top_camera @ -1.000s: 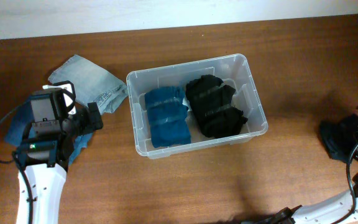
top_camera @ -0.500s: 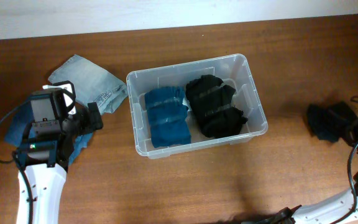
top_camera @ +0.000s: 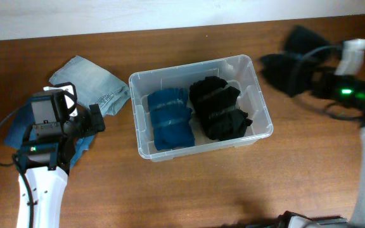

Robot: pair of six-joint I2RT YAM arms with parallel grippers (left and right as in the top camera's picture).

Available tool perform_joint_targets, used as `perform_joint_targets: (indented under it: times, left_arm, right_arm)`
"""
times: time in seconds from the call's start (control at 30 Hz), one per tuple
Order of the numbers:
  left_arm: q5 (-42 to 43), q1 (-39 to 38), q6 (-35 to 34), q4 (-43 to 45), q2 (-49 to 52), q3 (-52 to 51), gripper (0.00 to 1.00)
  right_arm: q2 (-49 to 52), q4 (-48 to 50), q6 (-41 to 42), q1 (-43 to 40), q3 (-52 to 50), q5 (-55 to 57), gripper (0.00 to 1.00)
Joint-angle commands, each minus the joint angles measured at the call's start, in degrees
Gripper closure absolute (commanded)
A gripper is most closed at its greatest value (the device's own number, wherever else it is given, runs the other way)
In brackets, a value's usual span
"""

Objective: Pack container
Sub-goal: 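Grasp the remaining black cloth piece with the right gripper, then lower the black piece onto the black bundle and press it down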

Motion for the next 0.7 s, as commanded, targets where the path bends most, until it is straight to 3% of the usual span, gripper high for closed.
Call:
perform_joint_targets:
  times: [0.0,0.2,0.5,0.6,0.67]
  left_arm:
    - [-0.66,0.22,0.92,-0.02,-0.13,0.98,0.01]
    - [-0.66,0.22,0.90,-0.02,-0.13,0.98,0.01]
    - [-0.63,0.22,0.92,-0.02,-0.13,0.98,0.01]
    - [-0.63,0.22,0.92,-0.02,-0.13,0.98,0.01]
    - [-0.63,0.22,0.92,-0.02,-0.13,0.98,0.01]
  right_arm:
    - [0.74,-0.68,-2.32,12.52,0.28,6.01,0.92]
    - [8.41,-0.37,-2.67,28.63,0.28,14.36,0.93]
    - [26.16,0.26,-3.98,36.39,0.28,15.30,0.95]
    - [28.68,0.44,-4.00,35.78,0.31,15.41,0.80]
    - [28.48,-0.04,-3.98,35.10,0.59,16.81,0.58]
